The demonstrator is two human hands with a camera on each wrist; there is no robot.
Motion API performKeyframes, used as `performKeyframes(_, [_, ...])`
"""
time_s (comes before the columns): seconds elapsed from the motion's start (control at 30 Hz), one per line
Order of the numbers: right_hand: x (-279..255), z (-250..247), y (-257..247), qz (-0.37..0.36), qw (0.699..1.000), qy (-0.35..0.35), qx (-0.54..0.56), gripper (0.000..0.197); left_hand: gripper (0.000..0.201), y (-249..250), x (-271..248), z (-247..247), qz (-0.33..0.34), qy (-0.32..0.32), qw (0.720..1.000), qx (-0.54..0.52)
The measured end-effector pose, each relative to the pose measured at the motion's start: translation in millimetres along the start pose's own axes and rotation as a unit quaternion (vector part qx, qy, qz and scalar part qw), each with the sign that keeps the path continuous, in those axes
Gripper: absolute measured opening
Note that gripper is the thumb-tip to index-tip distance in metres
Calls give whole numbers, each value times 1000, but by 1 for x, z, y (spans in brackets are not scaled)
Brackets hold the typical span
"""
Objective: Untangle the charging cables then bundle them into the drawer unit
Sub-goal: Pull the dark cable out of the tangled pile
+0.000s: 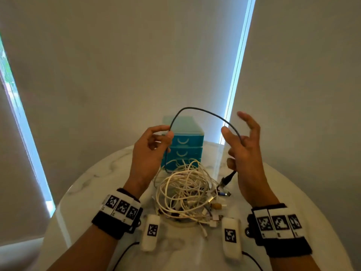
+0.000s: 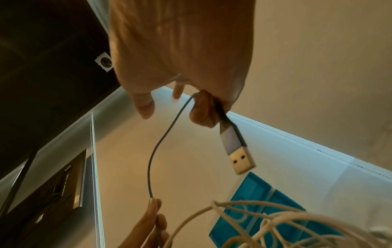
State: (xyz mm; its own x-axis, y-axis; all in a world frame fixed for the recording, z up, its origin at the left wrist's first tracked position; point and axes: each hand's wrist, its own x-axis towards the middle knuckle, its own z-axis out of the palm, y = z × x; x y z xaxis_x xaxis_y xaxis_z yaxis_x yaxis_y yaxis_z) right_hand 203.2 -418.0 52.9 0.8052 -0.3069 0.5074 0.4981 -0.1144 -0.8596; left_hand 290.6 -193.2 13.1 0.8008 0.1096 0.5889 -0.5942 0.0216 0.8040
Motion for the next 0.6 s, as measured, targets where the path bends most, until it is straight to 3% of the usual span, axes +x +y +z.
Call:
performKeyframes(0.1, [-7, 3, 4, 11, 994, -97, -52, 22, 22, 31, 8, 13, -30, 31, 997, -63])
performKeyframes(0.23, [-16, 20, 27, 56, 980, -174, -75, 26, 23, 75, 7, 34, 10, -84, 995, -54])
performKeyframes(0.33, [-20, 31, 43, 37, 979, -169, -106, 18, 22, 85, -8, 50, 18, -160, 986, -46])
performKeyframes(0.47, [-17, 30, 47, 22, 988, -97, -119, 26, 32, 50, -9, 37, 26, -174, 984, 25])
performKeyframes(0.6, [-10, 18, 45, 44, 996, -58, -52, 37, 50, 6, -14, 20, -99, -262, 960, 12])
